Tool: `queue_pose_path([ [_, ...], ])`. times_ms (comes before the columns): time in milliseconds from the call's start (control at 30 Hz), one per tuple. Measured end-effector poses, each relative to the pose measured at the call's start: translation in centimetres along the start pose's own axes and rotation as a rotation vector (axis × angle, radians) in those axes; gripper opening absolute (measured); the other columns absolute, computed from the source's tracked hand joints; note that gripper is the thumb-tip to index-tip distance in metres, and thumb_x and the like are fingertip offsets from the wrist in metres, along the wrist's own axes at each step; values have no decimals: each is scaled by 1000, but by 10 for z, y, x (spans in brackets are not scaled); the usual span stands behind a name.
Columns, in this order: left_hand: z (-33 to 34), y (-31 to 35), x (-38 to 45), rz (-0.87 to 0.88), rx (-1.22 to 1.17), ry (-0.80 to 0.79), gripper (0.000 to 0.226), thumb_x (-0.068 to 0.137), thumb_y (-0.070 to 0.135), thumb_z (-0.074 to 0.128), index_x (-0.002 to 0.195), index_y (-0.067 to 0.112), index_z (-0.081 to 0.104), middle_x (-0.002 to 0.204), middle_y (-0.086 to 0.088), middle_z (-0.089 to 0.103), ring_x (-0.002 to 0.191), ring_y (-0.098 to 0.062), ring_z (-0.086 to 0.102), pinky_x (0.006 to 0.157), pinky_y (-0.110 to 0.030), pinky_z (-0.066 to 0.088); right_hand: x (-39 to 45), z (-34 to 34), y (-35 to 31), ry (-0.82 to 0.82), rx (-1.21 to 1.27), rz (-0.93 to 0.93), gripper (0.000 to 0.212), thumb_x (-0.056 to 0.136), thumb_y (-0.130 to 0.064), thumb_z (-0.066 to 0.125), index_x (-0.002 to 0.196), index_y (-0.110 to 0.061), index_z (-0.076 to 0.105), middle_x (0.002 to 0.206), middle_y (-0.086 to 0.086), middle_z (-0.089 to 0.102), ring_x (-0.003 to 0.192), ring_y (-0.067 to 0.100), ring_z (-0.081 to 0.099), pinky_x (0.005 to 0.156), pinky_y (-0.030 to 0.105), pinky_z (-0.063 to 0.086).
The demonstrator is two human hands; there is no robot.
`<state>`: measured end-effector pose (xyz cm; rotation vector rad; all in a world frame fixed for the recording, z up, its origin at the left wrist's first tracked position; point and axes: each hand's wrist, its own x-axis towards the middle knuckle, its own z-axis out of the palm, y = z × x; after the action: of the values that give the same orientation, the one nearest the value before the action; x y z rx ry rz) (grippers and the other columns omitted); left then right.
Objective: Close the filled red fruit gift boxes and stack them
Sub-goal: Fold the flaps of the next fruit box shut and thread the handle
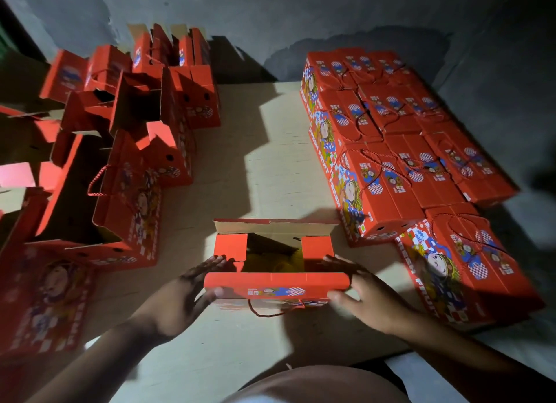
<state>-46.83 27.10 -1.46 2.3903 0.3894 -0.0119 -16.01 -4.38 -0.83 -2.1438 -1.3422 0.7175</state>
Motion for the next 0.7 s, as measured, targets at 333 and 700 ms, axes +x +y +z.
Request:
queue_pose_path([
  [333,16,31,25,-35,148,212,61,93,46,64,150,38,44,147,4,44,126,-23,51,97,-42,54,30,20,-8,303,-70,55,32,91,-34,77,121,-29,65,126,-19,50,117,4,58,98,24,49],
  [700,24,28,30,-70,400,95,99,74,54,87,156,26,41,145,6,50,130,-23,49,92,-43,57,12,24,-9,177,-353,14,90,76,-68,75,152,-32,42,146,-17,42,135,11,44,103,32,52],
])
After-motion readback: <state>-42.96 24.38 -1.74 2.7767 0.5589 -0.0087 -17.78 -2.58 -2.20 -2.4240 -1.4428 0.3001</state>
